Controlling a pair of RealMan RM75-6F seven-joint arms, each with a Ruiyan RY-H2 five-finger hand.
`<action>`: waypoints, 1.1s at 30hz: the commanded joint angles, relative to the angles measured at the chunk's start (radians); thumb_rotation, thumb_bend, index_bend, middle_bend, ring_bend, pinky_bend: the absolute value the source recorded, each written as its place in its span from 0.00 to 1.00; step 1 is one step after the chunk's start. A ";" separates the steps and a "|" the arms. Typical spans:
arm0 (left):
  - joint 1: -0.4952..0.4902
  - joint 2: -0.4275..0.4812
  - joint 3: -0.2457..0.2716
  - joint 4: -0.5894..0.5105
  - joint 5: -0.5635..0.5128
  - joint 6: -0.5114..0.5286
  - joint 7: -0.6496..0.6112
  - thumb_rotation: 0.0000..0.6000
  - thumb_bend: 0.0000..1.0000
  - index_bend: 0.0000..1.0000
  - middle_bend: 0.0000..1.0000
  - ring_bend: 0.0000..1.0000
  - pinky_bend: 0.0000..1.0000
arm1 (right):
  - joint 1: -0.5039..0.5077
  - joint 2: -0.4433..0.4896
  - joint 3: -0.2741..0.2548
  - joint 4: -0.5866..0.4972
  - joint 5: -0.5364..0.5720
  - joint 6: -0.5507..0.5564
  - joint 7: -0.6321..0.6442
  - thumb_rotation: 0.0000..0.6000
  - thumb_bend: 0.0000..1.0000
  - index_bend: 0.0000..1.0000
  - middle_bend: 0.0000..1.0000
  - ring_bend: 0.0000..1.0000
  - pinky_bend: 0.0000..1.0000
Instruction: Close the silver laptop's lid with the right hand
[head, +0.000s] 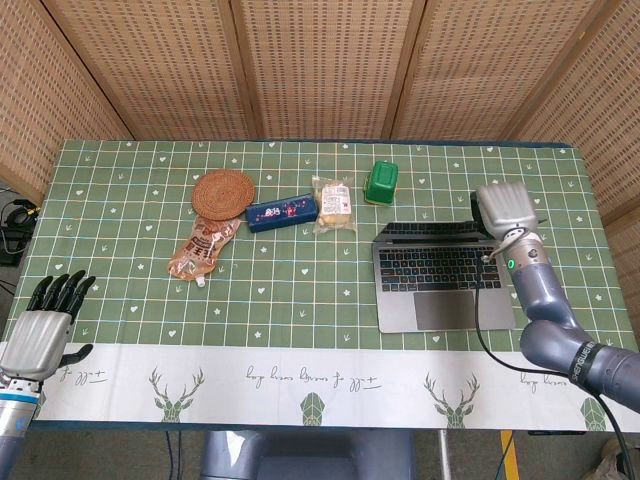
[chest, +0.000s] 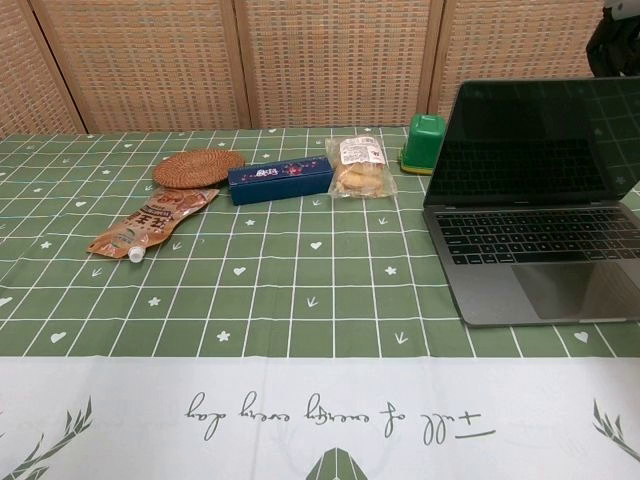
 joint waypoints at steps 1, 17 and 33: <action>0.001 0.001 0.001 -0.002 0.003 0.002 0.001 1.00 0.17 0.00 0.00 0.00 0.00 | 0.012 0.020 -0.019 -0.029 0.022 -0.012 -0.006 1.00 1.00 0.63 0.59 0.49 0.45; 0.005 -0.001 0.017 -0.010 0.037 0.013 0.015 1.00 0.17 0.00 0.00 0.00 0.00 | -0.036 0.092 -0.068 -0.051 -0.095 -0.109 0.145 1.00 1.00 0.63 0.59 0.49 0.45; 0.005 -0.004 0.023 -0.015 0.051 0.012 0.025 1.00 0.18 0.00 0.00 0.00 0.00 | -0.053 0.117 -0.113 -0.045 -0.152 -0.164 0.242 1.00 1.00 0.63 0.59 0.49 0.45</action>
